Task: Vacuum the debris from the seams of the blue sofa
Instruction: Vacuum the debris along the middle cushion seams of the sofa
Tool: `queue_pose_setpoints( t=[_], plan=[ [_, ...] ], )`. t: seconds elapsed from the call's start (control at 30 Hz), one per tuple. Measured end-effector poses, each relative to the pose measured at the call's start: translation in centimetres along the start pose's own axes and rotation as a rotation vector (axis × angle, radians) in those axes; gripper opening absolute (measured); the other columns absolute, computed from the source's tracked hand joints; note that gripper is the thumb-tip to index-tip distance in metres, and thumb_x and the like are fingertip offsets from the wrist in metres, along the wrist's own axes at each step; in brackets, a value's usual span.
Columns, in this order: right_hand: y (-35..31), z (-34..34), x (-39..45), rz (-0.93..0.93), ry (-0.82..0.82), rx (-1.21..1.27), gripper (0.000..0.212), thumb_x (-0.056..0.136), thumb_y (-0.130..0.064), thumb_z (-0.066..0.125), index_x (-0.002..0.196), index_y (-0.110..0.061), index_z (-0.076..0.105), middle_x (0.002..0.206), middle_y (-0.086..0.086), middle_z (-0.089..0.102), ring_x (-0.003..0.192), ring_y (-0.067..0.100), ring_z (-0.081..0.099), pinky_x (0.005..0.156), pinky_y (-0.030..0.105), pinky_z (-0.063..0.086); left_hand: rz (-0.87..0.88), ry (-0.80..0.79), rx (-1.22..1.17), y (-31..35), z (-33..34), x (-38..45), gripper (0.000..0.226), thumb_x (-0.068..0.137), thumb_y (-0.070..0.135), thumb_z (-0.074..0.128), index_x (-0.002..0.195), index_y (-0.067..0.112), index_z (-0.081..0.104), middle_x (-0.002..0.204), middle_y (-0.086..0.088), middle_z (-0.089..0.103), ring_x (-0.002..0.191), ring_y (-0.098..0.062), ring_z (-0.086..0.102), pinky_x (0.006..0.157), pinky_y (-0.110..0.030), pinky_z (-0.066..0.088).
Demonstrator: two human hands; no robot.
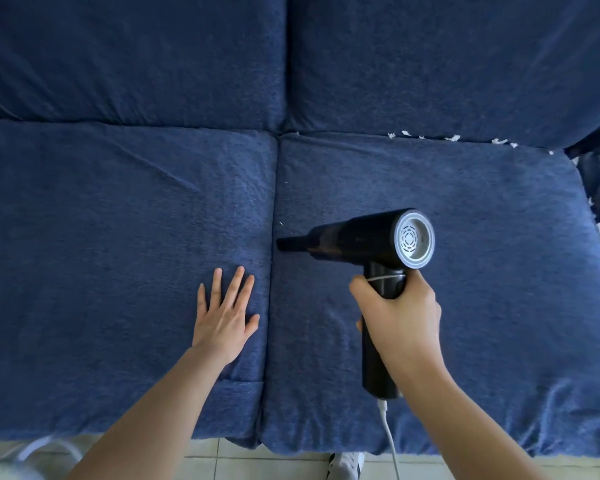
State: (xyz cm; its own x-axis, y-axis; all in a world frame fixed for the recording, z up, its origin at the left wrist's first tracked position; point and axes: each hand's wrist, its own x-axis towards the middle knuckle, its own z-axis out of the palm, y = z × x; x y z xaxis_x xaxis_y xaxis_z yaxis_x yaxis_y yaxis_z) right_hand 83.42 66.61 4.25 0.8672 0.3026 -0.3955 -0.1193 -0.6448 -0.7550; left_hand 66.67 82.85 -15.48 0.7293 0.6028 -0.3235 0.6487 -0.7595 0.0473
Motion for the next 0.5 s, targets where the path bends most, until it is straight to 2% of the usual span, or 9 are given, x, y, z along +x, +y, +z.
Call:
queue_pose_setpoints(
  t=[0.1,0.2,0.3,0.4,0.5],
  plan=[
    [-1.0,-0.2,2.7,-0.029,-0.011,-0.011,0.015,0.076,-0.03,0.067,0.078,-0.019,0.056,0.063,0.002,0.066,0.074,0.028,0.07,0.075,0.043,0.057,-0.028,0.001,0.013,0.6,-0.2,1.4,0.074,0.096,0.055,0.036,0.154,0.025,0.001,0.161,0.004,-0.015,0.146,-0.034,-0.018,0.115,-0.058,-0.005],
    [-1.9,-0.4,4.9,-0.041,-0.028,-0.018,0.016,0.077,-0.03,0.067,0.078,-0.019,0.056,0.064,0.003,0.066,0.074,0.028,0.07,0.076,0.045,0.058,-0.055,-0.009,0.029,1.0,-0.2,2.0,0.076,0.09,0.052,0.051,0.153,0.023,0.021,0.163,-0.001,0.008,0.147,-0.038,-0.004,0.114,-0.064,0.005],
    [-2.8,-0.1,6.7,-0.043,-0.054,-0.014,0.017,0.077,-0.032,0.067,0.079,-0.019,0.055,0.066,0.003,0.067,0.073,0.028,0.07,0.076,0.046,0.059,-0.051,0.025,0.024,1.1,-0.1,2.5,0.078,0.08,0.045,0.07,0.146,0.017,0.041,0.155,-0.009,0.031,0.145,-0.042,0.015,0.11,-0.066,0.021],
    [-3.6,-0.1,7.7,-0.043,-0.093,-0.031,0.018,0.075,-0.035,0.067,0.08,-0.021,0.055,0.07,0.002,0.067,0.074,0.027,0.071,0.074,0.042,0.058,-0.07,0.051,0.014,1.7,-0.9,3.3,0.078,0.078,0.041,0.074,0.145,0.015,0.043,0.154,-0.011,0.031,0.143,-0.041,0.021,0.108,-0.063,0.028],
    [-3.8,-1.3,7.9,-0.034,-0.151,-0.081,0.017,0.075,-0.033,0.067,0.078,-0.02,0.056,0.068,0.002,0.066,0.071,0.026,0.07,0.069,0.038,0.057,-0.113,0.025,0.024,1.9,-1.5,4.5,0.076,0.084,0.044,0.066,0.149,0.018,0.036,0.159,-0.007,0.023,0.146,-0.039,0.014,0.112,-0.061,0.023]
  ],
)
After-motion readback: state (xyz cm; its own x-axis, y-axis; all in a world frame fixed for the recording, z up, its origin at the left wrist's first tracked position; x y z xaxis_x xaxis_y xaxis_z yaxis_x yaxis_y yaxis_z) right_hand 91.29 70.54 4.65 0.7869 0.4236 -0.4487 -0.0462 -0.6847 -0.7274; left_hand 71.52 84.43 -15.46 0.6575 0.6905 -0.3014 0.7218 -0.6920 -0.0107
